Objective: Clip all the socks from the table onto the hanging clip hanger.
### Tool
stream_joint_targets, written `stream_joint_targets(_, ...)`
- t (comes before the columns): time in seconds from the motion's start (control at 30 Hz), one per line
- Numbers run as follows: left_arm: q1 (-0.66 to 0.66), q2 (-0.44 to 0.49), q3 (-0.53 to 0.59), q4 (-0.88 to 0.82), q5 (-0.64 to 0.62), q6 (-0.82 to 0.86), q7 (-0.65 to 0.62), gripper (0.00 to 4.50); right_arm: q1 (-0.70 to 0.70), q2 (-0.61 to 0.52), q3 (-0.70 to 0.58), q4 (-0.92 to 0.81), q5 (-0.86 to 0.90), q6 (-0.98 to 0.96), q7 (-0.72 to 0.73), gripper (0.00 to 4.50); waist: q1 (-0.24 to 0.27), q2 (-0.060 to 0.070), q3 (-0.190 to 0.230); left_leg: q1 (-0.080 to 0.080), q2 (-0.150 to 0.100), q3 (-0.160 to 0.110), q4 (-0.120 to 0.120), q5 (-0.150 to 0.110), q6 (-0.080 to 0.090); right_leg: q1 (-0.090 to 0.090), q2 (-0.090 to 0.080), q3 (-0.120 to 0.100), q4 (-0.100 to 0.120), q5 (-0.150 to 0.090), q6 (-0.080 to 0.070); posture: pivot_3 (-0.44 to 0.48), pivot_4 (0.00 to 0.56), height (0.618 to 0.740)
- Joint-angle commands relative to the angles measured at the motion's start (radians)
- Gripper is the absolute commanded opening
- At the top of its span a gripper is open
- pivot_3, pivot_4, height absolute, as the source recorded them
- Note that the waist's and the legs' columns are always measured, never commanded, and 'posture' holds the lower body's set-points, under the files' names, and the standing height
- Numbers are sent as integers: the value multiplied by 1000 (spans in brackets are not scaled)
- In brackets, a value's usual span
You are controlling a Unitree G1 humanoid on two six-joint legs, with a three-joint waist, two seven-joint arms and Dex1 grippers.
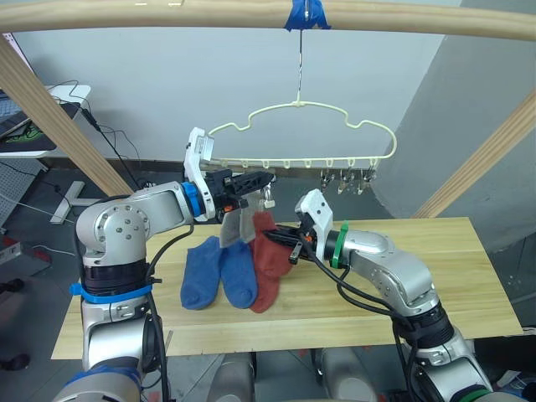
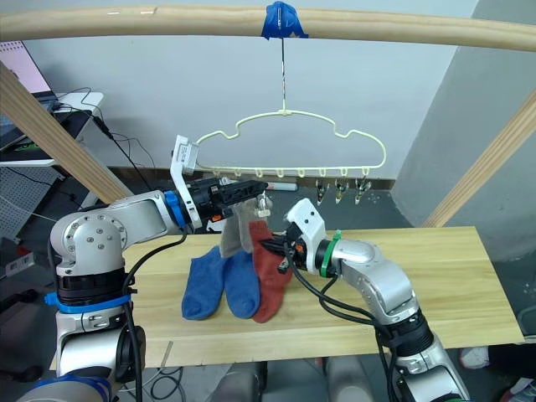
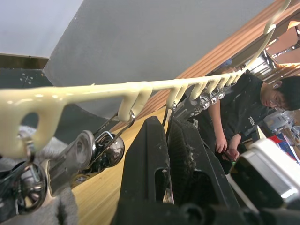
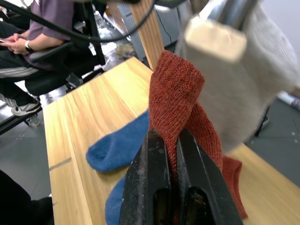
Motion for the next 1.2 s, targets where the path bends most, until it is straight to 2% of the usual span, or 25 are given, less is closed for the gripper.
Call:
stream_joint_targets(0.03,7,9,-6,-17,-3,9,3,0,-18,0,2,1,0,-39,14,47,0,0,0,0,0,0,0,0,0,0,0,0,0,0,0,-50,162,740)
stream_joint_targets(0.2,17,16,-14,-27,-5,15,-5,0,-37,0,-15,3,12,-41,10,47,0,0,0,0,0,0,0,0,0,0,0,0,0,0,0,-53,165,740)
stream_joint_targets(0.3,34,45,-63,-54,31,-11,-34,0,-43,1,-27,-7,25,-31,8,47,0,0,0,0,0,0,0,0,0,0,0,0,0,0,0,-53,165,740)
stream_joint_targets(0.77,35,39,-64,-51,18,-15,-41,0,-90,-3,-60,-4,49,-11,1,47,-1,0,0,0,0,0,0,0,0,0,0,0,0,0,0,-63,169,740)
stream_joint_targets(1.1,61,66,-99,-82,47,-95,-102,0,-98,-8,-70,4,58,-8,-2,47,0,0,0,0,0,0,0,0,0,0,0,0,0,0,0,-62,170,740)
stream_joint_targets(1.13,61,62,-94,-85,34,-92,-105,678,-98,-10,-70,8,54,-11,-1,0,0,0,0,0,0,0,0,0,0,0,0,0,0,0,0,-59,167,740)
stream_joint_targets(1.2,62,61,-83,-94,13,-78,-102,1195,-99,-14,-54,29,24,-37,-8,0,0,0,0,0,0,0,0,0,0,0,0,0,0,0,0,-56,167,740)
